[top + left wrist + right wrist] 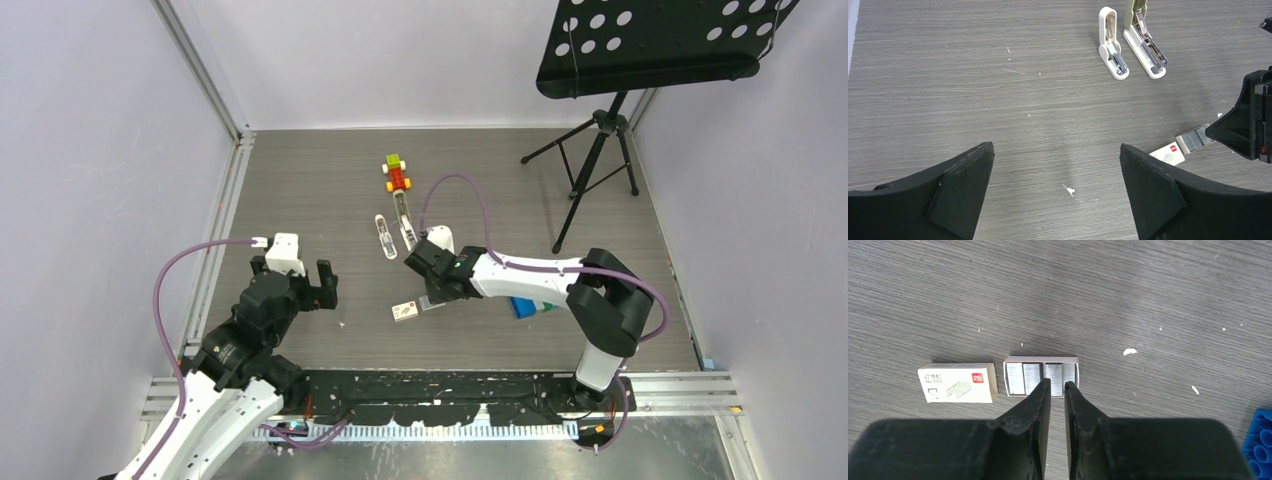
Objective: Load the staples into the stapler
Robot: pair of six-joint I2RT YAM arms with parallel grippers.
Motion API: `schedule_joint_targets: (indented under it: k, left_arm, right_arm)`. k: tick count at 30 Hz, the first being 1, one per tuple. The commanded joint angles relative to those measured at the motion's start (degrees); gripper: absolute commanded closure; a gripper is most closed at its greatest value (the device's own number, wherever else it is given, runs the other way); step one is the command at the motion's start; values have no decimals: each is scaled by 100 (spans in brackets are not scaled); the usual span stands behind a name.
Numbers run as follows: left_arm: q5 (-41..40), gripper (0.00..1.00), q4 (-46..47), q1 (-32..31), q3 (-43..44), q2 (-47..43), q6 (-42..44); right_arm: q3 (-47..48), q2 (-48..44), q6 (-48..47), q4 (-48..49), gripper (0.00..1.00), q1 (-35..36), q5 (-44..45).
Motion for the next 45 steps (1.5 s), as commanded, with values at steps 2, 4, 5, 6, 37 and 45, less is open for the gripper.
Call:
schedule_joint_targets:
  k: [2, 4, 5, 6, 37, 45]
  left_arm:
    - [62, 0, 267, 27, 9, 1, 64]
    - [63, 0, 269, 32, 2, 6, 64]
    - [63, 0, 263, 32, 1, -1, 64]
    - [63, 0, 264, 33, -4, -6, 64]
    - [27, 0, 251, 37, -7, -33, 56]
    - [37, 0, 246, 36, -7, -46, 58]
  right_arm:
    - [135, 102, 42, 168, 76, -14, -77]
    - [167, 169, 33, 174, 75, -14, -48]
    - [185, 196, 31, 171, 75, -14, -51]
    - [194, 221, 29, 179, 75, -14, -45]
    - [129, -48, 3, 137, 73, -12, 70]
    - [90, 60, -44, 334, 72, -14, 36]
